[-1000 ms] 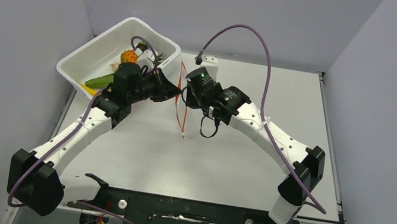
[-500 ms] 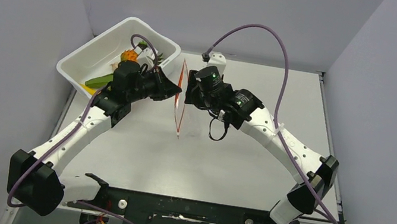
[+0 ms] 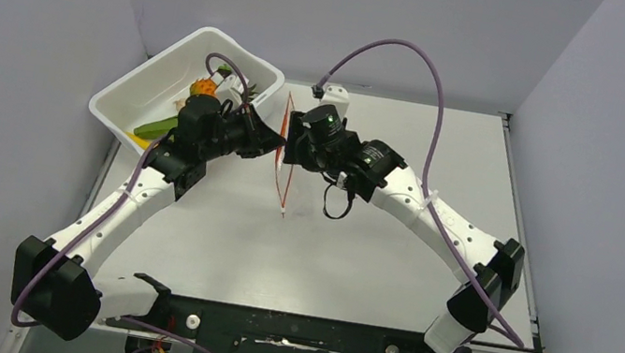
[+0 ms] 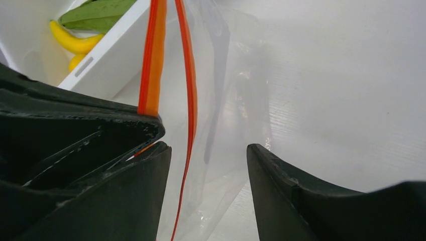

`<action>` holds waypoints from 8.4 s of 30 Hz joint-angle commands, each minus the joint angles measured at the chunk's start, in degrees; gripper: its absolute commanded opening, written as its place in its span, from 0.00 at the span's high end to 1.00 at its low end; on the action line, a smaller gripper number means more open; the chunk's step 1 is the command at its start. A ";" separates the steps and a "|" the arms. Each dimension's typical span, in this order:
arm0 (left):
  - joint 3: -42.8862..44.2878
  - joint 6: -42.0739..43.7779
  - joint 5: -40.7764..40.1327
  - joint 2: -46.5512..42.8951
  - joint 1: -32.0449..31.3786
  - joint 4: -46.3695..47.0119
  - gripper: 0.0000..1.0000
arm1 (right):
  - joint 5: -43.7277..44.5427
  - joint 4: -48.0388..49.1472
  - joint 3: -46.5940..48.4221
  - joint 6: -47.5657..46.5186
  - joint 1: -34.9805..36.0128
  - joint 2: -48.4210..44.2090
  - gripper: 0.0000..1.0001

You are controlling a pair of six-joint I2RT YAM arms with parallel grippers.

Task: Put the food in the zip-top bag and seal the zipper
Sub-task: Open the zipper of the food storage bag at the center of the board, then pick up the fake fruit from the bin, then place the fake fruit in the zipper food storage bag.

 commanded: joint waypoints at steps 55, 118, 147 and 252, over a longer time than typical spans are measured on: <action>-0.83 1.09 4.53 3.83 2.57 -1.91 1.00 | 6.24 1.19 -1.69 -8.51 -3.48 1.37 0.92; 43.38 72.36 1.05 44.79 26.02 -14.67 0.08 | -0.94 4.53 -15.45 -12.82 -9.50 -15.26 1.00; 63.37 90.48 -22.73 68.74 19.07 -25.48 0.10 | 3.84 1.38 -9.61 -12.37 -8.98 -11.23 1.00; -17.33 -23.79 13.71 4.81 11.63 76.16 0.71 | -18.50 21.16 -6.51 10.33 -10.41 -1.07 1.00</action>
